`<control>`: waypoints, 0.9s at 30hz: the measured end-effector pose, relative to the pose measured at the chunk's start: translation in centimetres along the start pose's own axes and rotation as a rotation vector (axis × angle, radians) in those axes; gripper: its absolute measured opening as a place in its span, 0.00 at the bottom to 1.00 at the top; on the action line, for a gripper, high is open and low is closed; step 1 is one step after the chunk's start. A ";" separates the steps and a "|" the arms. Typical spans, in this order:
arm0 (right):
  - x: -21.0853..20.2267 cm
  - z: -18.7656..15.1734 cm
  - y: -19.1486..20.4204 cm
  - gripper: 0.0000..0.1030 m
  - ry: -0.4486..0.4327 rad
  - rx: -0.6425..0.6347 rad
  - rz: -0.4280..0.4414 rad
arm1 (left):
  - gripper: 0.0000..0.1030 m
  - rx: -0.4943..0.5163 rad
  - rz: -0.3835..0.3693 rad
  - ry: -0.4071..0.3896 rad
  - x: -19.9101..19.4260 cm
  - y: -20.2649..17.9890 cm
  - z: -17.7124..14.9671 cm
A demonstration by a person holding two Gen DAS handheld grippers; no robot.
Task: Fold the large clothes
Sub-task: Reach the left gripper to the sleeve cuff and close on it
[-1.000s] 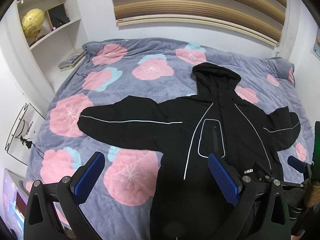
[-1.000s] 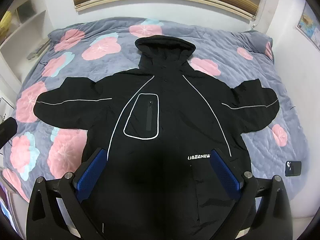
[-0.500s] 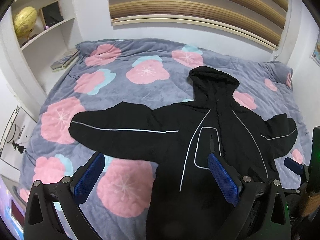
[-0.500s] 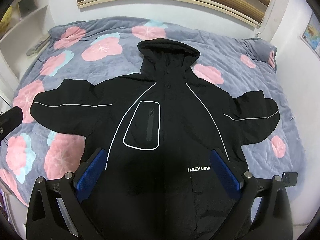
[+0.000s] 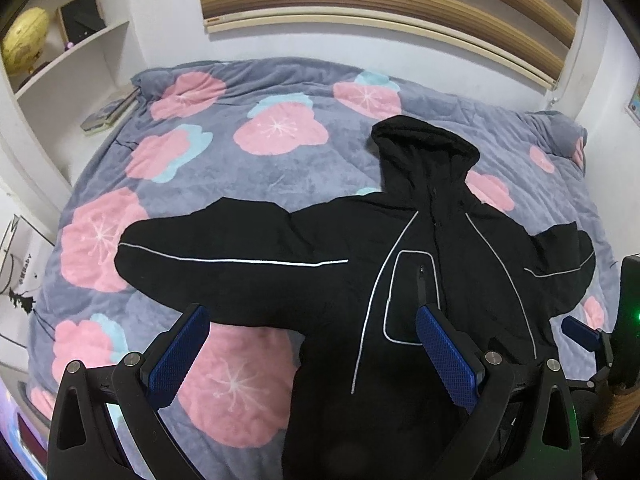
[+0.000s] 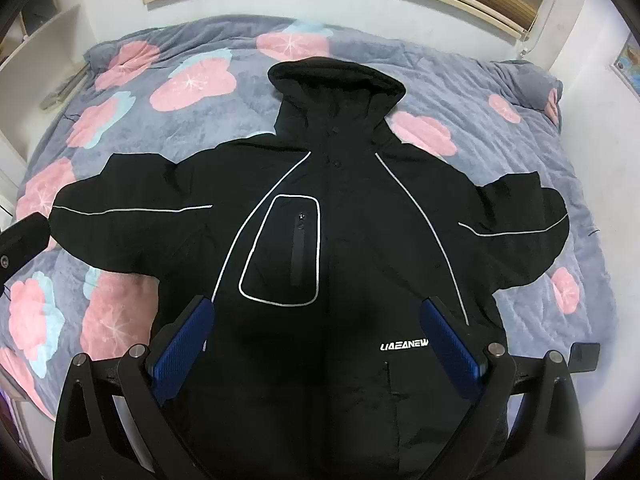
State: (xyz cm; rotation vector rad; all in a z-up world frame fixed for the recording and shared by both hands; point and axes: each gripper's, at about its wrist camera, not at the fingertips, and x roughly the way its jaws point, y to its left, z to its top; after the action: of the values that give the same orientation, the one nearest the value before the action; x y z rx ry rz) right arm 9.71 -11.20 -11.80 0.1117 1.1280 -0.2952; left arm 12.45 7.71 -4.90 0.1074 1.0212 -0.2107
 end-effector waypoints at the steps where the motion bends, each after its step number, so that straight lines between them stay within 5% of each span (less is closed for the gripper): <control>1: 0.2 0.1 0.1 1.00 0.003 -0.001 0.000 | 1.00 0.001 0.000 0.005 0.3 0.0 0.0; 11: 2.9 0.9 1.6 1.00 0.055 -0.021 0.008 | 1.00 -0.101 -0.036 0.087 4.9 4.3 0.5; 19: 5.8 2.2 3.7 1.00 0.110 -0.043 0.018 | 1.00 -0.402 0.041 0.050 8.6 17.4 -0.5; 27: 8.2 3.9 8.8 1.00 0.111 -0.186 0.053 | 1.00 -0.599 0.083 -0.004 12.6 28.8 -2.0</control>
State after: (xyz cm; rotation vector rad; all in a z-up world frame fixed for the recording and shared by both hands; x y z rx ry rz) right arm 18.84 -5.13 -18.05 -0.0067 1.2556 -0.1369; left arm 23.60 34.54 -16.97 -0.3934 1.0356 0.1755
